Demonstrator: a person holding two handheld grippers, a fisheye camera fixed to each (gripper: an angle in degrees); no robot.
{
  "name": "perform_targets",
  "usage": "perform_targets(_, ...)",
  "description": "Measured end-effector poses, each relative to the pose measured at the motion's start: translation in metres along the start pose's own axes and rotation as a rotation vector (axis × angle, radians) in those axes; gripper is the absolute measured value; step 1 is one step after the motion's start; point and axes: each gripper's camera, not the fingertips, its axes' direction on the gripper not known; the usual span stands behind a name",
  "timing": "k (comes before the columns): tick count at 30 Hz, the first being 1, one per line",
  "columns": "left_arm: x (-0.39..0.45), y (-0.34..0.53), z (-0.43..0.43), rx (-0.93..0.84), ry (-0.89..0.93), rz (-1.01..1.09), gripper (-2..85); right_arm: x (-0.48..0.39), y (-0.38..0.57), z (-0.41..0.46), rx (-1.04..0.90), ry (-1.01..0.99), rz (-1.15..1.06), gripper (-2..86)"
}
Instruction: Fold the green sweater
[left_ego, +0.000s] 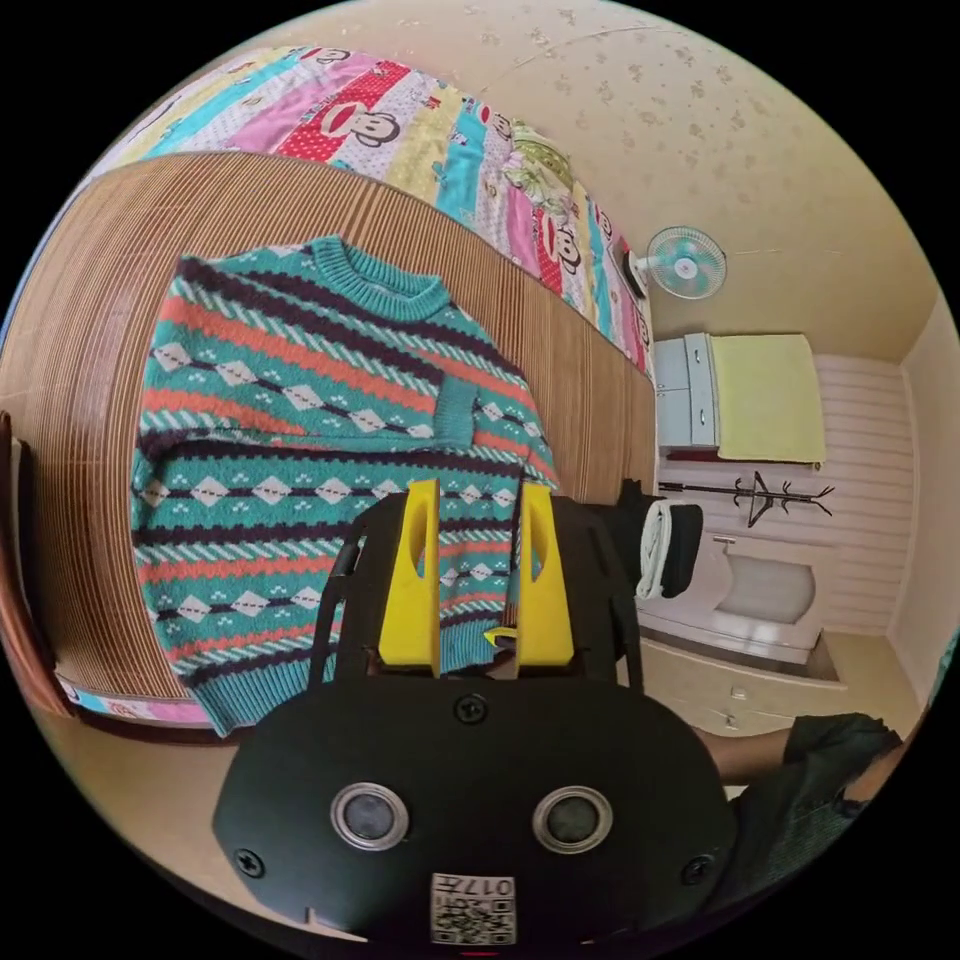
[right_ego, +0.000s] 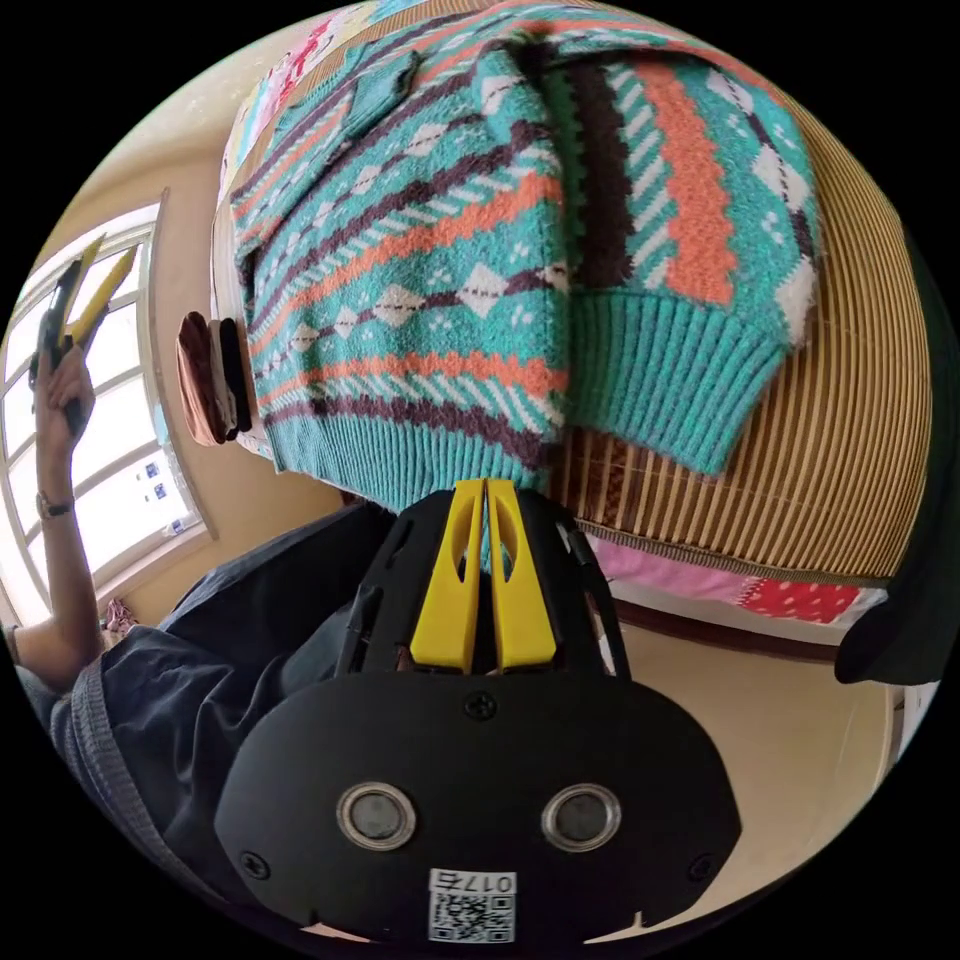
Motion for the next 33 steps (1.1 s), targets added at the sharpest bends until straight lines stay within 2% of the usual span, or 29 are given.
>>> perform_targets(3,-0.032,0.011,0.000,-0.056,-0.042,-0.067,11.5,0.026,0.007,-0.023,0.108,-0.073,0.114,1.8)
perform_targets(6,-0.030,0.025,-0.001,-0.074,-0.083,-0.036,10.4,0.076,0.026,-0.053,0.353,-0.353,0.409,4.5)
perform_targets(8,-0.020,0.034,0.007,-0.111,-0.107,-0.002,10.0,0.121,0.049,-0.056,0.551,-0.685,0.686,10.1)
perform_targets(9,-0.013,0.040,0.013,-0.137,-0.116,0.014,10.0,0.130,0.054,-0.053,0.602,-0.772,0.751,11.2)
perform_targets(11,-0.003,0.048,0.023,-0.168,-0.111,0.036,9.9,0.152,0.072,-0.031,0.746,-1.117,1.001,14.1)
perform_targets(12,0.002,0.052,0.030,-0.186,-0.096,0.044,9.9,0.153,0.074,-0.024,0.764,-1.197,1.056,14.4)
perform_targets(14,0.007,0.059,0.038,-0.205,-0.069,0.042,9.9,0.145,0.070,0.000,0.835,-1.558,1.179,15.2)
perform_targets(16,0.012,0.067,0.046,-0.225,-0.036,0.037,10.0,0.132,0.053,0.000,0.868,-1.730,1.171,15.6)
perform_targets(21,0.013,0.078,0.056,-0.280,-0.041,0.047,9.9,0.128,-0.007,-0.045,0.879,-1.548,1.129,15.3)
perform_targets(24,0.006,0.082,0.054,-0.281,-0.055,0.033,9.9,0.138,-0.047,-0.053,0.761,-1.396,1.231,12.8)
perform_targets(25,0.002,0.084,0.051,-0.275,-0.055,0.020,9.9,0.132,-0.054,-0.060,0.688,-1.326,1.322,8.6)
perform_targets(27,-0.004,0.088,0.044,-0.256,-0.048,0.006,9.8,0.109,-0.056,-0.105,0.813,-1.100,1.304,5.3)
perform_targets(29,-0.010,0.094,0.040,-0.240,-0.050,-0.003,9.7,0.034,-0.083,-0.193,0.941,-0.596,0.940,3.9)
perform_targets(30,-0.014,0.098,0.038,-0.234,-0.058,-0.014,9.6,0.001,-0.089,-0.211,0.959,-0.440,0.854,3.8)
perform_targets(32,-0.022,0.105,0.039,-0.229,-0.058,-0.032,9.5,-0.141,-0.110,-0.232,1.034,0.097,0.479,3.6)
perform_targets(33,-0.026,0.109,0.040,-0.220,-0.048,-0.039,9.5,-0.176,-0.117,-0.225,1.041,0.199,0.355,3.6)
